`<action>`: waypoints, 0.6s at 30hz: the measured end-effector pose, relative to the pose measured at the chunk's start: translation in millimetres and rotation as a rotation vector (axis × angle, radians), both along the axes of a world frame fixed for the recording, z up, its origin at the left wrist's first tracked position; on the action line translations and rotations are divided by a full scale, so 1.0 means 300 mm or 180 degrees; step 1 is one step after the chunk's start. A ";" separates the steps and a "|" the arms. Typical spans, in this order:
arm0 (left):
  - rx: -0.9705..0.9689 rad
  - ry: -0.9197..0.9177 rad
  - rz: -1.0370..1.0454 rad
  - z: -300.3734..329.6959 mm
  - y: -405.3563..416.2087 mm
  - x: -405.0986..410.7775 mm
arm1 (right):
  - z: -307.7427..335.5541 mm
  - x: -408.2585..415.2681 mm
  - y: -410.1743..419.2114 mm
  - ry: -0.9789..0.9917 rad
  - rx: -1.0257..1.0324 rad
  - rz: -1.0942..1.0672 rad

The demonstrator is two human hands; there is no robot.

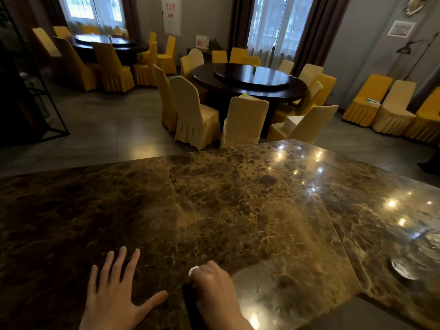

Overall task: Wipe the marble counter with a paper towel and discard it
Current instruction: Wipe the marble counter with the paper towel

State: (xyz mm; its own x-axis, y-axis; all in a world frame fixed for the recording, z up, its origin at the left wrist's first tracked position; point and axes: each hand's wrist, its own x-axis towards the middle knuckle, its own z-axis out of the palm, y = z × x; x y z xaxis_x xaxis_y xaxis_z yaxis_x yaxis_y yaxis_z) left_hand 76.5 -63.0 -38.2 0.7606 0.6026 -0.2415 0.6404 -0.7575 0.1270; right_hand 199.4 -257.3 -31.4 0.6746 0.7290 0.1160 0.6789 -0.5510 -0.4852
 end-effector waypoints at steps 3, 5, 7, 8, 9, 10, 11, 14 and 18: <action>-0.0017 -0.0005 0.0018 -0.002 0.001 -0.006 | 0.022 0.189 -0.124 -0.0094 0.0053 -0.0902; -0.0015 -0.0078 0.0023 -0.007 0.000 -0.010 | 0.060 0.347 -0.234 -0.0008 0.0020 -0.1907; -0.0011 -0.0101 0.0038 -0.013 0.001 -0.010 | 0.081 0.408 -0.260 -0.0053 0.0072 -0.2345; 0.0002 -0.0098 0.0034 -0.018 -0.001 -0.011 | 0.084 0.392 -0.224 -0.0109 0.0045 -0.2364; 0.0026 -0.0115 0.0027 -0.022 0.000 -0.014 | 0.071 0.352 -0.167 -0.0115 0.0067 -0.2226; 0.0042 -0.0145 0.0023 -0.025 0.001 -0.016 | 0.057 0.286 -0.098 -0.0061 0.0131 -0.1942; 0.0057 -0.0166 0.0020 -0.027 0.002 -0.017 | 0.041 0.209 -0.027 0.0012 0.0178 -0.1566; 0.0116 -0.0162 -0.0022 -0.032 0.004 -0.021 | 0.015 0.014 0.105 0.0120 0.0075 -0.0279; 0.0090 -0.0246 -0.0021 -0.034 0.006 -0.026 | 0.021 0.131 0.008 -0.0116 0.0233 -0.0179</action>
